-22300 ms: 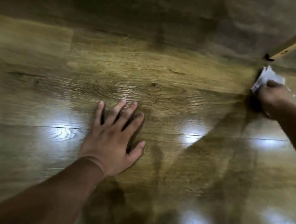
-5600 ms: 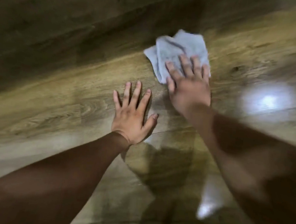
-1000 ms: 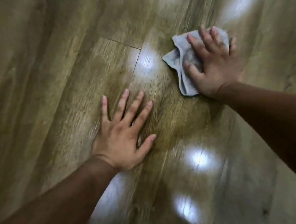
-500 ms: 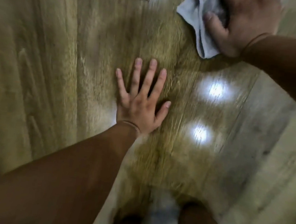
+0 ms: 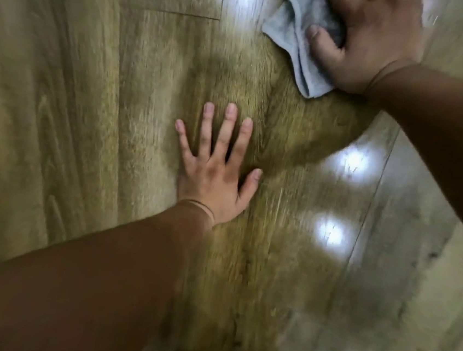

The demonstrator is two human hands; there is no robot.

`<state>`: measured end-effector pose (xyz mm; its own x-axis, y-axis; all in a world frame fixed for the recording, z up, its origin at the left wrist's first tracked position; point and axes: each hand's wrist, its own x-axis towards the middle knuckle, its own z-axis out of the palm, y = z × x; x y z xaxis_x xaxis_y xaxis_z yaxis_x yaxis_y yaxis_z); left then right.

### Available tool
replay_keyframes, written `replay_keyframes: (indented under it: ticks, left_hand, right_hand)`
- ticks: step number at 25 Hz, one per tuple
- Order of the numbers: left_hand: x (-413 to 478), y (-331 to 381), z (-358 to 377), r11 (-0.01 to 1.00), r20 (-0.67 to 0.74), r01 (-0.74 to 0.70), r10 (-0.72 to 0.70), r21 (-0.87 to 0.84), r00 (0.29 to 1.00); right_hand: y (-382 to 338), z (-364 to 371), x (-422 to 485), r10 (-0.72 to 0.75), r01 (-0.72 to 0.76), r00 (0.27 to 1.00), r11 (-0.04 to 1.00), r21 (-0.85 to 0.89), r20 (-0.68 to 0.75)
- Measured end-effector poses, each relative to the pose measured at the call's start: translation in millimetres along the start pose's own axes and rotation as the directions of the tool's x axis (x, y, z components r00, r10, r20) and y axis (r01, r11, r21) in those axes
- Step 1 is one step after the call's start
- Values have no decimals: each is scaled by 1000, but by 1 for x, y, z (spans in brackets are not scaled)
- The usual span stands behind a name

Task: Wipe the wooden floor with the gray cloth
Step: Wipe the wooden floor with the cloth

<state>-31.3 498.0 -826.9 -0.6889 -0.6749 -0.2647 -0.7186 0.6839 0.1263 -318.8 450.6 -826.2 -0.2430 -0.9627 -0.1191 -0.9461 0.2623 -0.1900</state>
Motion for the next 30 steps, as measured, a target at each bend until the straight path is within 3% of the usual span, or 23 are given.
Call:
replay_keyframes:
  ticks: [3,5,6,8,11,14,17,20,30]
  left_hand:
    - [-3,-5,5,998,-40,42,-41,45,998]
    - [1,1,0,999,-34,22,-21,24,999]
    - [1,1,0,1000,-28,21,-21,17,999]
    - [-1,-2,2,997,-21,54,-53,47,998]
    - [-1,0,1,997,-20,51,-50,49,999]
    - [-1,-3,1,999,-45,49,-48,14,998]
    - [-2,-2,5,999,-67,38,-37,22,997]
    - [-1,-4,7,999,-74,24,-22,34,997]
    - [0,-2,11,999,-173,31,-33,-14,984]
  right_hand:
    - [-24,20,-30,122,-126,988,992,-32,-98]
    - [-49,33,-122,278,-282,958,958,-54,-69]
    - [-75,35,-188,342,-341,938,940,-21,51]
    - [-119,44,-300,296,-351,869,933,72,396]
    - [-143,46,-346,208,-329,802,936,123,560]
    - [-101,42,-217,370,-398,884,916,45,287]
    - [-45,30,-81,390,-394,919,916,-76,-58]
    - [-26,20,-18,381,-386,921,919,-78,-80]
    - [-38,15,-50,410,-414,908,910,-34,-81]
